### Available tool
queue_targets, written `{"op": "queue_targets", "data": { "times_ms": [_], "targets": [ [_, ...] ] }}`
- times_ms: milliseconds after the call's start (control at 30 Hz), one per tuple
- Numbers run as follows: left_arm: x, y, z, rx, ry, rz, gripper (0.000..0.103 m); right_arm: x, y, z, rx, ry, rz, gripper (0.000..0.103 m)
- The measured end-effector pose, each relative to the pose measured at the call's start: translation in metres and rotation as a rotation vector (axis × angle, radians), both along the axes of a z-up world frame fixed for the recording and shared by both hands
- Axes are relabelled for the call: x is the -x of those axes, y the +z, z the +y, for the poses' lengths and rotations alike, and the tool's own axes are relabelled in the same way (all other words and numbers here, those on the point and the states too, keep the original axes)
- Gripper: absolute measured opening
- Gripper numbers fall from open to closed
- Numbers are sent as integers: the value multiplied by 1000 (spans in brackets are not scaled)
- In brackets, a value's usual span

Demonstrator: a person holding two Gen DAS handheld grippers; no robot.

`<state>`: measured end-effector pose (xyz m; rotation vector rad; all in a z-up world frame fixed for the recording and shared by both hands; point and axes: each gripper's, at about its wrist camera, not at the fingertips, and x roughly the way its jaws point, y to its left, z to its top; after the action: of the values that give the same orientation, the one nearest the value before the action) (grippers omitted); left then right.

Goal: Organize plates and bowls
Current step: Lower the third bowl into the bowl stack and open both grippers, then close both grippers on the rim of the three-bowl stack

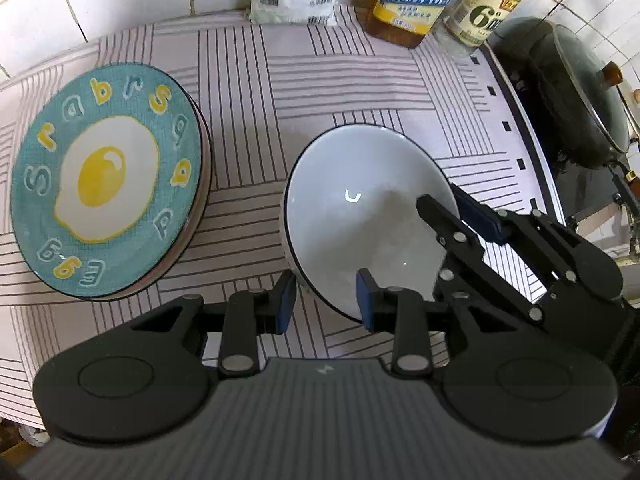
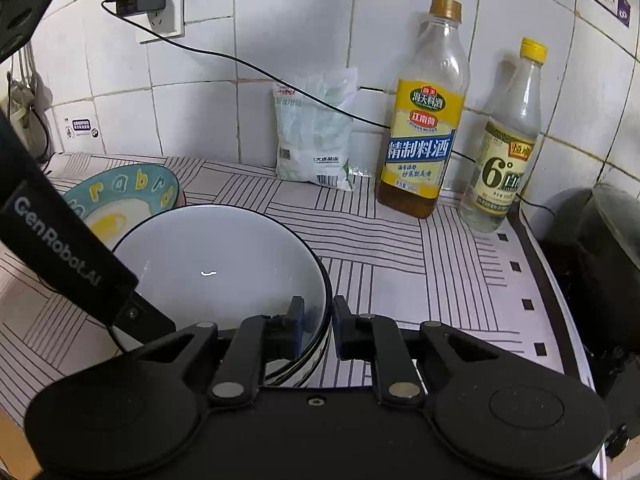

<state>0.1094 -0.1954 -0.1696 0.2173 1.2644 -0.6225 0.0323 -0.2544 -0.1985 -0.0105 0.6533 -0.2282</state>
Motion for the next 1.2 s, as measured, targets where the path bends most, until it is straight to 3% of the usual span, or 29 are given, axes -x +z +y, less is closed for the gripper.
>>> {"op": "queue_targets", "data": {
  "times_ms": [167, 433, 567, 700, 867, 1000, 1167, 1200],
  "targets": [
    [12, 20, 7, 39, -15, -68, 41, 19, 14, 0, -48, 8, -49, 26],
    [23, 27, 38, 125, 29, -102, 42, 65, 13, 6, -141, 49, -118, 55],
    [28, 22, 51, 155, 48, -131, 42, 77, 6, 12, -156, 55, -121, 57],
    [29, 13, 63, 205, 70, -122, 42, 83, -2, 16, -168, 70, -127, 65],
    [27, 17, 87, 367, 155, -97, 42, 84, -10, 21, -170, 59, -127, 65],
    [26, 21, 91, 375, 155, -117, 43, 80, -13, 24, -173, 73, -114, 65],
    [17, 1, 88, 389, 161, -99, 51, 68, -26, 26, -148, 78, -80, 74],
    [18, -4, 86, 413, 142, -109, 59, 64, -31, 26, -149, 77, -70, 79]
  ]
}}
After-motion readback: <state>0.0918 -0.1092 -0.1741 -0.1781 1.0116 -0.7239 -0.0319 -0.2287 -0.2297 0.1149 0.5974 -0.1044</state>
